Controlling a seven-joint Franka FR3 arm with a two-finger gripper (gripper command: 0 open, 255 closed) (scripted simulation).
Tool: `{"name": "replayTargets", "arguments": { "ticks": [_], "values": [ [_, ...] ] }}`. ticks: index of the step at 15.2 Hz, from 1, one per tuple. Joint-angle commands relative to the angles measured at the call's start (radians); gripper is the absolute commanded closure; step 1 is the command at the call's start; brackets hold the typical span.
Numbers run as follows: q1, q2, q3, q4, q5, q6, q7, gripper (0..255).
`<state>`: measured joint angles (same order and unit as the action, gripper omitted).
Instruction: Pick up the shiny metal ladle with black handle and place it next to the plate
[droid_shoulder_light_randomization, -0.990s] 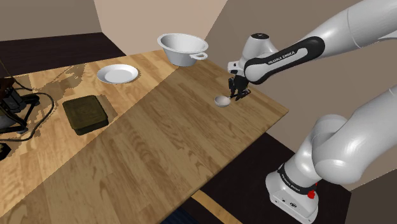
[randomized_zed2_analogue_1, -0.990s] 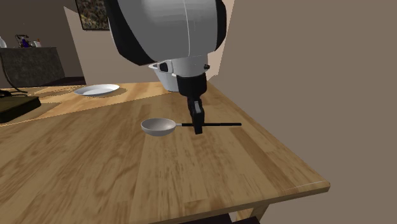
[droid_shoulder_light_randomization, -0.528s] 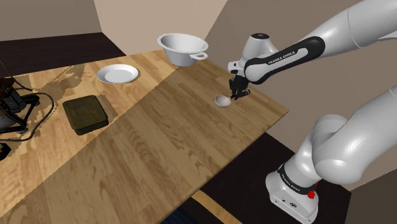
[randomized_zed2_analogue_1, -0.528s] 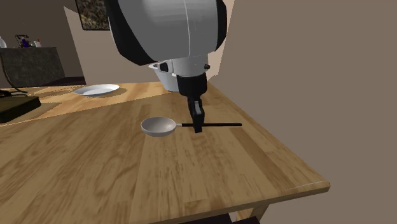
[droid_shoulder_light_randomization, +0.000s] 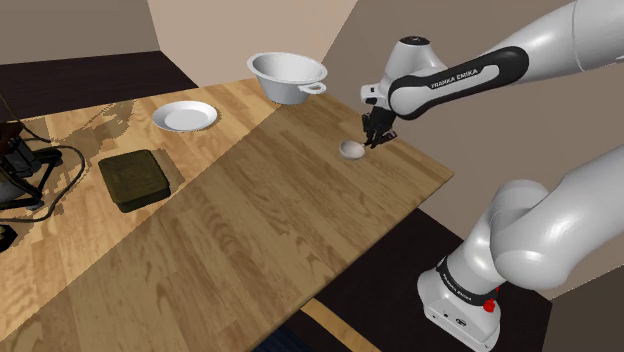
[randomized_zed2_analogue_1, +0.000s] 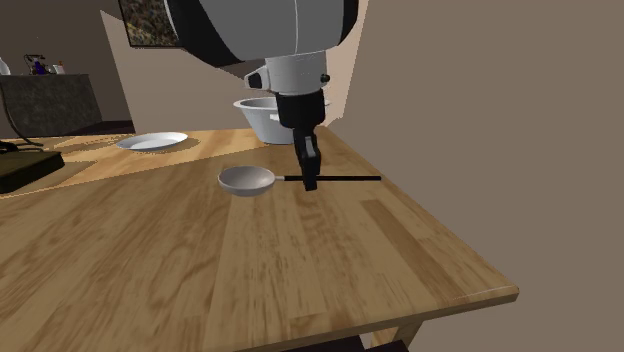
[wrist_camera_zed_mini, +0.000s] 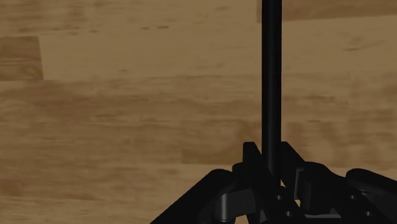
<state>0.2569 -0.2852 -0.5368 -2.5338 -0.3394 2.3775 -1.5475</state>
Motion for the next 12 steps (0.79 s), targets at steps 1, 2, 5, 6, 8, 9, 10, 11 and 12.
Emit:
{"name": "replayTargets", "arguments": {
  "ticks": [1, 2, 5, 6, 8, 9, 10, 11, 12],
  "values": [
    [-0.002, -0.021, 0.007, 0.01, -0.003, -0.031, 0.001, 255],
    [-0.002, -0.03, 0.01, 0.017, -0.003, -0.047, 0.001, 255],
    [-0.003, -0.056, 0.02, 0.039, -0.003, -0.094, 0.001, 255],
    [-0.004, -0.064, 0.023, 0.047, -0.003, -0.11, 0.0, 255],
    [-0.004, -0.079, 0.029, 0.063, -0.002, -0.14, -0.001, 255],
    [-0.004, -0.086, 0.032, 0.071, -0.001, -0.156, -0.001, 255],
    [-0.004, -0.093, 0.035, 0.08, -0.001, -0.171, -0.002, 255],
    [-0.004, -0.1, 0.038, 0.088, 0.0, -0.186, -0.003, 255],
    [-0.004, -0.106, 0.041, 0.097, 0.001, -0.201, -0.004, 255]
  ]
}}
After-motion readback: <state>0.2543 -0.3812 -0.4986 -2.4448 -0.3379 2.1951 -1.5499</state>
